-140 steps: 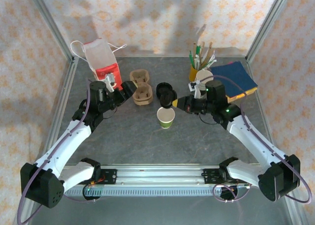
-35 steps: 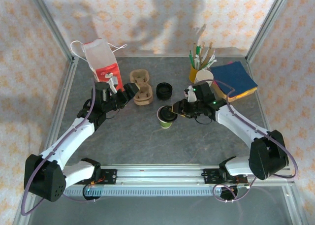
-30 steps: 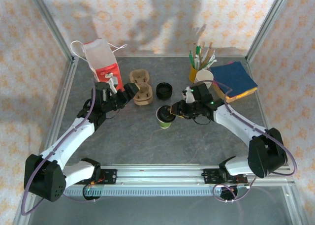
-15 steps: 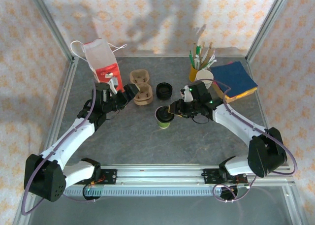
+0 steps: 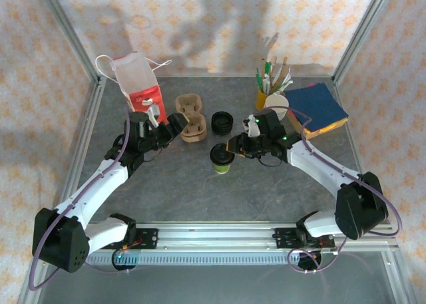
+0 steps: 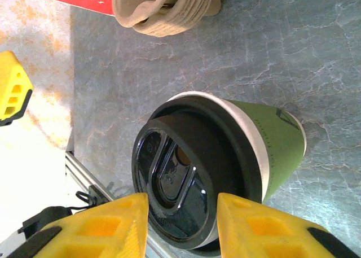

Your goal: Pack the takeout coffee

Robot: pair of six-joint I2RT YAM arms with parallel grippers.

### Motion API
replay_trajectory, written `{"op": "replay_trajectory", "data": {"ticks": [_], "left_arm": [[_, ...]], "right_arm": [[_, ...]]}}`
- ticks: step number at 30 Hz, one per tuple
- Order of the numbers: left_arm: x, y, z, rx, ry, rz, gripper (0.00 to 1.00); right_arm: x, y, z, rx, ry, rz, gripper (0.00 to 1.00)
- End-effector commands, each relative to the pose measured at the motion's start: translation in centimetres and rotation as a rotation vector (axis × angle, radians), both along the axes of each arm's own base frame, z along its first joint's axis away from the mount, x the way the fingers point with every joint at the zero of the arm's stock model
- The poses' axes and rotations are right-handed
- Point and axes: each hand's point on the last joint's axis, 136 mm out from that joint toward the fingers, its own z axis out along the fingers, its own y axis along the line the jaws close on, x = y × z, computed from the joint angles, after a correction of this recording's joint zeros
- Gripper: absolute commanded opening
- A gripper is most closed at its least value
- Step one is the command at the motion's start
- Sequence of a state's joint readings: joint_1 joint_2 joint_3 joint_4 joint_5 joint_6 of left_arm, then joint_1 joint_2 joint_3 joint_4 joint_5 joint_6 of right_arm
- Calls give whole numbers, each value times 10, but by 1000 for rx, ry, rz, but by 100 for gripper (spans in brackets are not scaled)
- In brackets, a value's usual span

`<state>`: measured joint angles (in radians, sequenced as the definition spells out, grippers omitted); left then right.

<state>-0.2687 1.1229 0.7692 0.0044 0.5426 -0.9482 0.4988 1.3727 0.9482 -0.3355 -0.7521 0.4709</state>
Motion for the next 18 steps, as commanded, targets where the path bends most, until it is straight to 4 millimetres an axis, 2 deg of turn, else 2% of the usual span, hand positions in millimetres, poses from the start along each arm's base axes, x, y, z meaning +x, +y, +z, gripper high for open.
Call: {"op": "replay_trajectory", "data": {"ticks": [1, 6, 10, 14, 16, 18], "left_arm": [[0, -4, -3, 6, 1, -15, 88], [1, -5, -2, 10, -3, -18, 88], [1, -10, 0, 34, -22, -41, 88], [1, -29, 4, 98, -78, -122, 88], [0, -41, -3, 134, -95, -172, 87], [-3, -54, -17, 172, -90, -239, 80]], "right_arm": [[7, 8, 12, 33, -30, 7, 36], [8, 8, 16, 26, -43, 11, 36], [11, 1, 20, -28, -78, -2, 37], [15, -9, 25, -46, -107, -30, 38], [16, -14, 26, -53, -124, -42, 43], [16, -19, 26, -64, -145, -51, 48]]}}
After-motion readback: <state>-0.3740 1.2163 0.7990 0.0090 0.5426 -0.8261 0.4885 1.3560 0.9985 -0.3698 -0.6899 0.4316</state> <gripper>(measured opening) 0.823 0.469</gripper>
